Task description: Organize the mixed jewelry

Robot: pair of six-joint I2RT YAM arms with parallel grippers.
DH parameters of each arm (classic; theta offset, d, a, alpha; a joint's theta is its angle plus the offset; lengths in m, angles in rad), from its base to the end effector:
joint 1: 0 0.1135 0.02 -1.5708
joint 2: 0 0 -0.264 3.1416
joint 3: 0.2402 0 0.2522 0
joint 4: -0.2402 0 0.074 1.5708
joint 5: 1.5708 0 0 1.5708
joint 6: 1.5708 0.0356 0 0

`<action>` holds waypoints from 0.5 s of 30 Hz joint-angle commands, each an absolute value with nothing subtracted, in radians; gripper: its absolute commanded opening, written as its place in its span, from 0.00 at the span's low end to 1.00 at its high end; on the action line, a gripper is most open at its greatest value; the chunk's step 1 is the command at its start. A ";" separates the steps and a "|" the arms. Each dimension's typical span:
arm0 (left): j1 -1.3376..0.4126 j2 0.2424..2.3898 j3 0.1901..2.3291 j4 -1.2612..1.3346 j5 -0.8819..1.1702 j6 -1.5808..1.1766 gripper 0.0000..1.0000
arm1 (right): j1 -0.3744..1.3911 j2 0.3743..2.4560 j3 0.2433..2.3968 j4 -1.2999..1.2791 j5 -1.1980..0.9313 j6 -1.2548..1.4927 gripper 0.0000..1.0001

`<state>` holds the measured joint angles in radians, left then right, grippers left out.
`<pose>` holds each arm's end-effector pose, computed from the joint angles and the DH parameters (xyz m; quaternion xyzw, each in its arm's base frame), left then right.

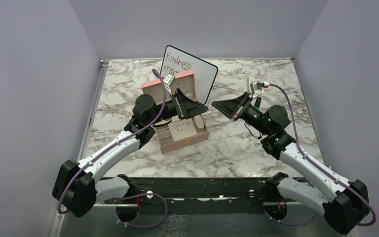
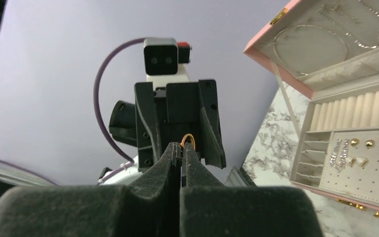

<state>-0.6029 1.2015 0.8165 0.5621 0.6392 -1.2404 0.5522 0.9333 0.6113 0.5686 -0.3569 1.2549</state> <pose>0.2147 -0.1736 0.3414 0.0379 0.6541 -0.7019 0.2795 0.1794 0.1251 0.3312 0.0768 0.6162 0.6772 0.3946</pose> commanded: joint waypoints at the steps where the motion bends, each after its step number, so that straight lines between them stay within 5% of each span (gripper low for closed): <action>1: -0.560 1.077 0.712 0.557 0.517 -1.190 0.61 | 0.548 0.984 0.732 0.324 -0.349 1.147 0.03; 7: -0.466 0.961 0.690 0.210 0.376 -1.059 0.77 | 0.549 1.090 0.855 0.100 -0.323 0.988 0.01; 15: -0.449 0.811 0.789 -0.246 -0.148 -0.759 0.91 | 0.563 1.273 0.927 0.064 -0.309 0.851 0.01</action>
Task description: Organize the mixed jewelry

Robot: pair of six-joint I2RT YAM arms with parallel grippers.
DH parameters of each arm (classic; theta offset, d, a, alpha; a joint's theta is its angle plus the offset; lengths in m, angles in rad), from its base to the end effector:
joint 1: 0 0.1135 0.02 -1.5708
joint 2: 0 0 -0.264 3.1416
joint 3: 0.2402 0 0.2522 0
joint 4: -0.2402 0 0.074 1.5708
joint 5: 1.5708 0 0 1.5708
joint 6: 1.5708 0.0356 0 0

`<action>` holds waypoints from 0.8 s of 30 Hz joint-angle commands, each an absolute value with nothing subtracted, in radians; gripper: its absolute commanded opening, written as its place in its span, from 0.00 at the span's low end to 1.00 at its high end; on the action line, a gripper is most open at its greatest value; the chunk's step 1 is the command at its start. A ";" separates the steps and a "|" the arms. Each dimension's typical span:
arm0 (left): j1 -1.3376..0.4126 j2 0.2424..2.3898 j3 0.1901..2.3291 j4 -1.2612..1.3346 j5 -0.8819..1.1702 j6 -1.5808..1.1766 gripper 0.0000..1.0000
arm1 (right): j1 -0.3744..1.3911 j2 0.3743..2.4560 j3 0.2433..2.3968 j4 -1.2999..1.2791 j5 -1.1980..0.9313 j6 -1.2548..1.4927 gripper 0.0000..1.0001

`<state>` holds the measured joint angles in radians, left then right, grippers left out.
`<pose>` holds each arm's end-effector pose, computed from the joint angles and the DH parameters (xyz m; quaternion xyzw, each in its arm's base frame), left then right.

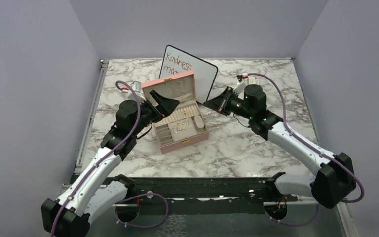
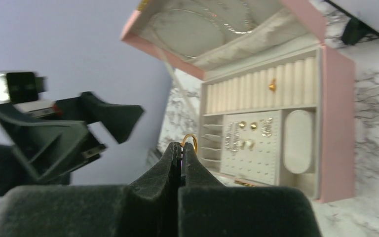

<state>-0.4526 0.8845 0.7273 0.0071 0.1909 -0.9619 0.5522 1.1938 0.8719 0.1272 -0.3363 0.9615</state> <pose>0.1875 -0.0987 0.3223 -0.1300 0.7460 -0.4767 0.4465 0.2320 0.1567 0.3176 0.0507 0.7673 0.5239 0.3664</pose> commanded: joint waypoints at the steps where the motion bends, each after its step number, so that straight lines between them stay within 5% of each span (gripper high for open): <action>1: -0.449 0.796 0.792 -0.259 -0.197 -0.713 0.92 | 0.570 1.303 0.944 0.055 -0.298 0.833 0.01; 10: -0.449 0.685 0.743 -0.179 -0.415 -0.488 0.92 | 0.669 1.559 1.123 0.028 -0.205 0.668 0.01; 24: -0.449 0.653 0.704 -0.157 -0.433 -0.473 0.92 | 0.731 1.785 1.214 0.080 -0.159 0.670 0.01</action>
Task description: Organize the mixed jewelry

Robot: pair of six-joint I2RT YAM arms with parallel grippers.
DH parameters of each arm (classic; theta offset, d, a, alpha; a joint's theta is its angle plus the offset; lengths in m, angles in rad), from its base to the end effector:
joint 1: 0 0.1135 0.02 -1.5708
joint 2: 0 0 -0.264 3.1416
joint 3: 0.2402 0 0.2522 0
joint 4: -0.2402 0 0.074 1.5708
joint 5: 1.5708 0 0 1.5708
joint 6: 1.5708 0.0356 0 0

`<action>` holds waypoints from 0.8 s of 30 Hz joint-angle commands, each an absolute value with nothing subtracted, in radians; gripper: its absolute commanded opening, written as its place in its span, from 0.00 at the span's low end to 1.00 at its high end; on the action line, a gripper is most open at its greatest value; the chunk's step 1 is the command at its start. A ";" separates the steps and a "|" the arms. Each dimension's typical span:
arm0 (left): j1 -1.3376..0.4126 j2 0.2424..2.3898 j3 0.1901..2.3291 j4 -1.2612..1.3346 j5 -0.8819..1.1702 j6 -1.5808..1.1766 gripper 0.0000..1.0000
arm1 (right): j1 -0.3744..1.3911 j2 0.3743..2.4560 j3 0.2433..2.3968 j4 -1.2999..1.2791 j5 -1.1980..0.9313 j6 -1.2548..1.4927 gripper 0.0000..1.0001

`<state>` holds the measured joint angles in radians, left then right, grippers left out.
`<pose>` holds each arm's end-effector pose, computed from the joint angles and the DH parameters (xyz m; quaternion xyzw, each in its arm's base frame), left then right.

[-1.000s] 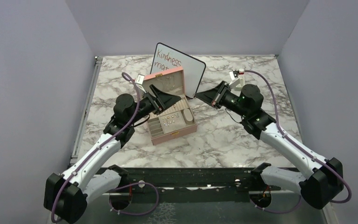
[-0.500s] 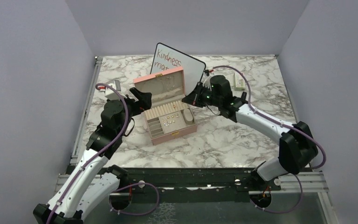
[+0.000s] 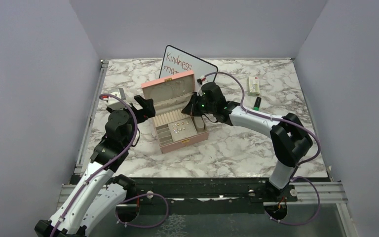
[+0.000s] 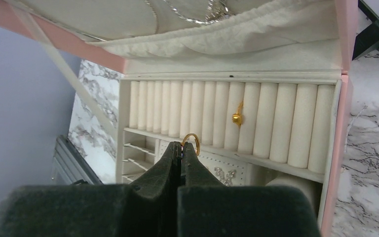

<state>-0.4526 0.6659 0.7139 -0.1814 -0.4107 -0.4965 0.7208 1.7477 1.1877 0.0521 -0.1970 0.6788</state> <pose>0.1500 -0.0571 0.3341 -0.1504 0.7337 -0.1580 0.6435 0.2967 0.2699 0.2411 -0.0678 0.8567 0.3897 0.3312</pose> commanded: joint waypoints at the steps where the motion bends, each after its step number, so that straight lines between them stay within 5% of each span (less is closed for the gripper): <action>1: -0.449 0.654 0.704 -0.155 -0.427 -0.470 0.92 | 0.732 1.793 1.213 0.087 -0.160 0.674 0.01; 24: -0.449 0.675 0.701 -0.143 -0.384 -0.460 0.92 | 0.739 1.929 1.290 0.151 -0.186 0.695 0.01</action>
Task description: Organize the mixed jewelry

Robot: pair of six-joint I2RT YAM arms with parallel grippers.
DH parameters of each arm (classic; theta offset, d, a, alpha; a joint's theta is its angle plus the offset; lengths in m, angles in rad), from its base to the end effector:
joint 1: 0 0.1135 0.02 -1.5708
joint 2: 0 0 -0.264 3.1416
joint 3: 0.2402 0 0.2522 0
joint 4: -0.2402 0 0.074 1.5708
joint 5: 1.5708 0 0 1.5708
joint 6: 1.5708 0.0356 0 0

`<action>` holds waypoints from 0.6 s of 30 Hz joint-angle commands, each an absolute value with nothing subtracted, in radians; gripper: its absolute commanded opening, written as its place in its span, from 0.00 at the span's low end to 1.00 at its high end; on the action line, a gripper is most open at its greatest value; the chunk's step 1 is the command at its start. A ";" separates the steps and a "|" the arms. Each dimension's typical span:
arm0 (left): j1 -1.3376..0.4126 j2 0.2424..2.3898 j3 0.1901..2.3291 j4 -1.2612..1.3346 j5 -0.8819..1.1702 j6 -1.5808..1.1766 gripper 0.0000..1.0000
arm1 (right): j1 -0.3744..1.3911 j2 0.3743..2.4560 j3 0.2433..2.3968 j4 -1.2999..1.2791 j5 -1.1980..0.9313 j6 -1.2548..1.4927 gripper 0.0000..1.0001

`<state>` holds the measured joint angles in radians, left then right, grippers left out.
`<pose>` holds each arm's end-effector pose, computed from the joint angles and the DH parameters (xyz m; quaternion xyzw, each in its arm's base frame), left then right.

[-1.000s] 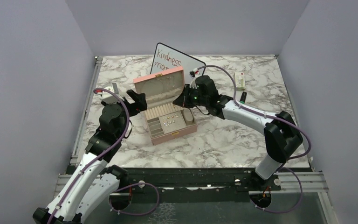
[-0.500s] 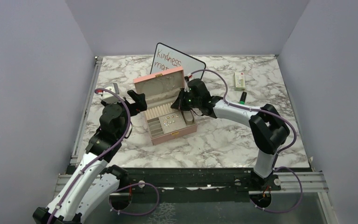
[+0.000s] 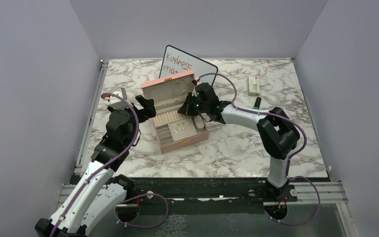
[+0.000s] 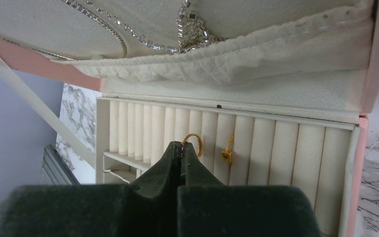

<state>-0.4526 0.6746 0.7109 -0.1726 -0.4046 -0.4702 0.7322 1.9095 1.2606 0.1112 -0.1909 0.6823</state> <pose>0.1520 -0.0583 0.3327 -0.1386 0.7371 -0.1511 0.6440 0.3173 0.2943 0.2065 -0.0686 0.8641 0.3824 0.3199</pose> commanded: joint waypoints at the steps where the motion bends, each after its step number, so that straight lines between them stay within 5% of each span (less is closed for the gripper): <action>1: -0.449 0.675 0.702 -0.143 -0.385 -0.460 0.92 | 0.739 1.930 1.290 0.152 -0.189 0.699 0.01; 18: -0.449 0.677 0.700 -0.145 -0.385 -0.460 0.92 | 0.743 1.952 1.271 0.152 -0.195 0.736 0.01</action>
<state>-0.4526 0.6781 0.7105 -0.1730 -0.4042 -0.4702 0.7334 1.9202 1.2606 0.1322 -0.1921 0.7227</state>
